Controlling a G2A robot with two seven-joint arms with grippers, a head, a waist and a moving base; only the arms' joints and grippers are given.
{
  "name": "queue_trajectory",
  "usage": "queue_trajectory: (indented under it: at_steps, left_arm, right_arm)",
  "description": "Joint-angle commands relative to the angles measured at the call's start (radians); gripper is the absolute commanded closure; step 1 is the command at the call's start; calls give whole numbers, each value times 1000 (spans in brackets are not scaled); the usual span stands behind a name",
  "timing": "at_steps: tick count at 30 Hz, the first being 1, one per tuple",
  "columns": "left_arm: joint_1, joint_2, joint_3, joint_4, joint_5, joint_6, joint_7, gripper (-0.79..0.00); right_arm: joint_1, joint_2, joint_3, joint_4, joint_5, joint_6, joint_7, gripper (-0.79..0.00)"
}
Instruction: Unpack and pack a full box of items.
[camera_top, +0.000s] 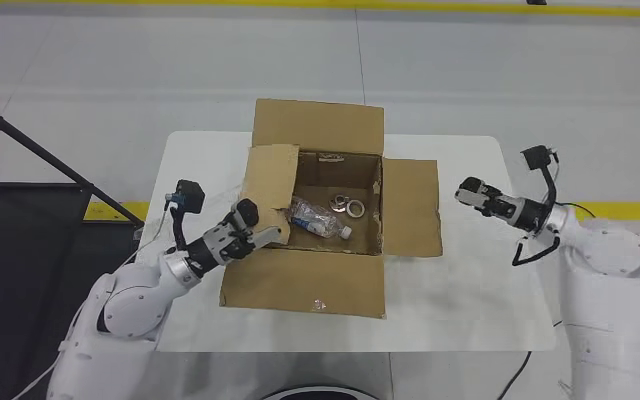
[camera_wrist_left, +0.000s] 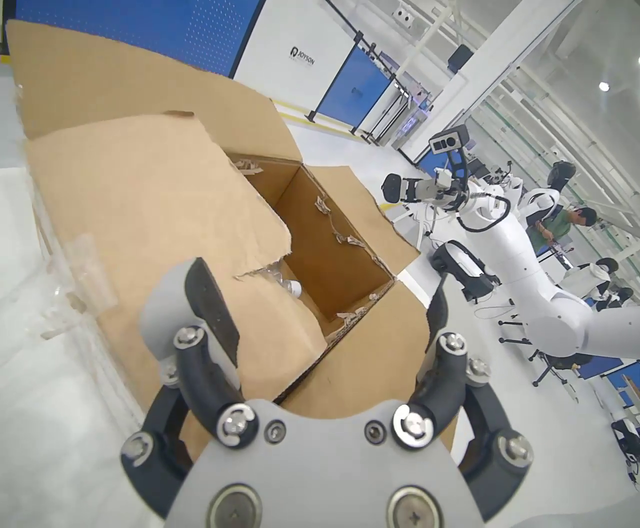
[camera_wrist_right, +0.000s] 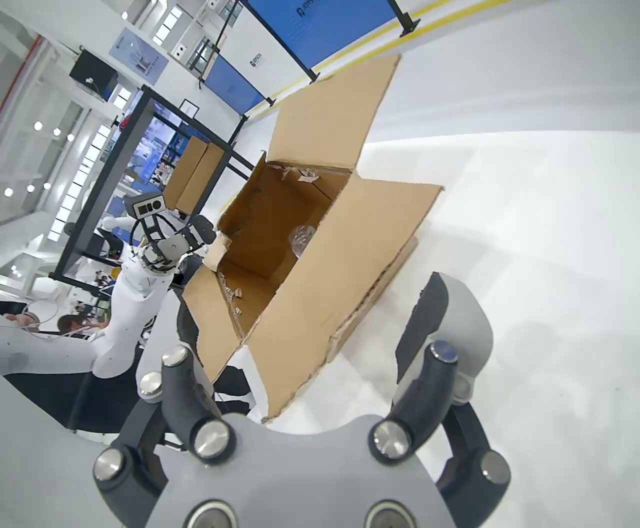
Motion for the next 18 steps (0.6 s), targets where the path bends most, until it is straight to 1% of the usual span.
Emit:
queue_trajectory:
  at_steps: [1,4,8,13,18]
  left_arm:
    - [-5,0,10,2,6,12,3,-785]
    - [-8,0,20,4,12,27,3,-785]
    - [-13,1,30,7,19,44,4,-785]
    - [-19,2,38,9,23,62,6,-785]
    - [-18,4,38,4,18,65,12,-785]
  right_arm:
    - [29,1,-32,63,22,8,16,-785]
    - [66,5,-72,136,31,9,17,-785]
    - [98,9,-150,173,89,21,30,-785]
    - [123,26,-235,171,149,26,34,-785]
    - [127,50,-287,130,268,23,32,-785]
